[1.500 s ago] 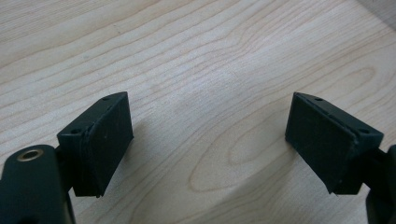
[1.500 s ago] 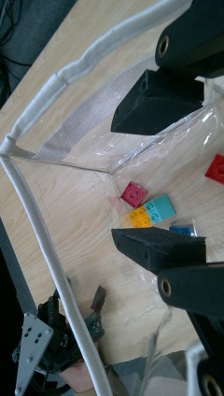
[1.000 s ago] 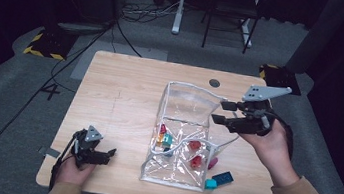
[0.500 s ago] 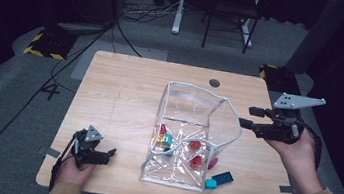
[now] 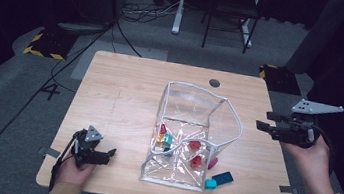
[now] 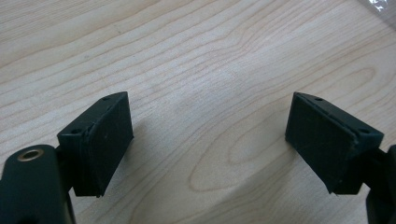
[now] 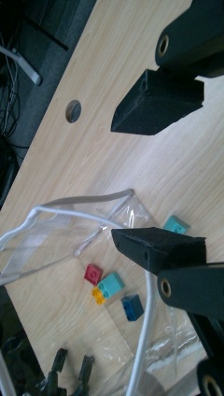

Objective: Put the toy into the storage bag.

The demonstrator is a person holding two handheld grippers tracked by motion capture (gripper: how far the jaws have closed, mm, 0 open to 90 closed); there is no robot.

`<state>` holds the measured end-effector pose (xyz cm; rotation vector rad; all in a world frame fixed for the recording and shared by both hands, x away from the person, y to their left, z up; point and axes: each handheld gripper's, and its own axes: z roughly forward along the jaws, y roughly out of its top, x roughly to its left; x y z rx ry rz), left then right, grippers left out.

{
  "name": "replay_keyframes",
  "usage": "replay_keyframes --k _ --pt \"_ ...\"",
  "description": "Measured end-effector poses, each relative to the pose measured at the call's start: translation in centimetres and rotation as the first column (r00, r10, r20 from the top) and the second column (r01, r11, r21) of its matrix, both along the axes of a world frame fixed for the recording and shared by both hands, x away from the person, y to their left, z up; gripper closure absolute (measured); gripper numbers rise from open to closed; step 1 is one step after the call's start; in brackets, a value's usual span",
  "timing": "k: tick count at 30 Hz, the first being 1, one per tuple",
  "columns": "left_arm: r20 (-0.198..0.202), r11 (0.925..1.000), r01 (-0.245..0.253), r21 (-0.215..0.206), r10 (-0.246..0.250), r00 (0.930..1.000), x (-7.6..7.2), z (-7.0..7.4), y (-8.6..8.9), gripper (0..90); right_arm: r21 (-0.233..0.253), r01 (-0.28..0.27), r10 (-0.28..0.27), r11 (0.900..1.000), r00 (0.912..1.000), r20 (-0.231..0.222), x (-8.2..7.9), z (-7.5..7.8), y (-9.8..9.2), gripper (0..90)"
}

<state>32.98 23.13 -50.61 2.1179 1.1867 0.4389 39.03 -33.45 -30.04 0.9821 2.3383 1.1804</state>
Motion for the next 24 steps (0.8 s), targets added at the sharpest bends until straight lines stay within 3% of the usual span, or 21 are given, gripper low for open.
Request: replay_keyframes --k 10,16,24 --pt "-0.001 1.0 -0.001 -0.001 0.001 1.0 0.0 0.0 0.0 15.3 0.0 0.027 -0.027 1.0 0.9994 -0.023 0.4 -2.4 -1.4 40.1" --pt "-0.003 1.0 -0.002 0.0 0.002 1.0 0.0 0.0 0.0 15.3 -0.039 0.028 -0.029 0.999 0.9994 -0.019 0.4 -4.8 -1.0 35.5" --pt "-0.003 1.0 -0.002 0.001 0.002 1.0 0.0 0.0 0.0 15.3 -0.035 0.018 -0.02 0.999 0.9977 -0.065 0.5 -7.7 -0.5 33.2"
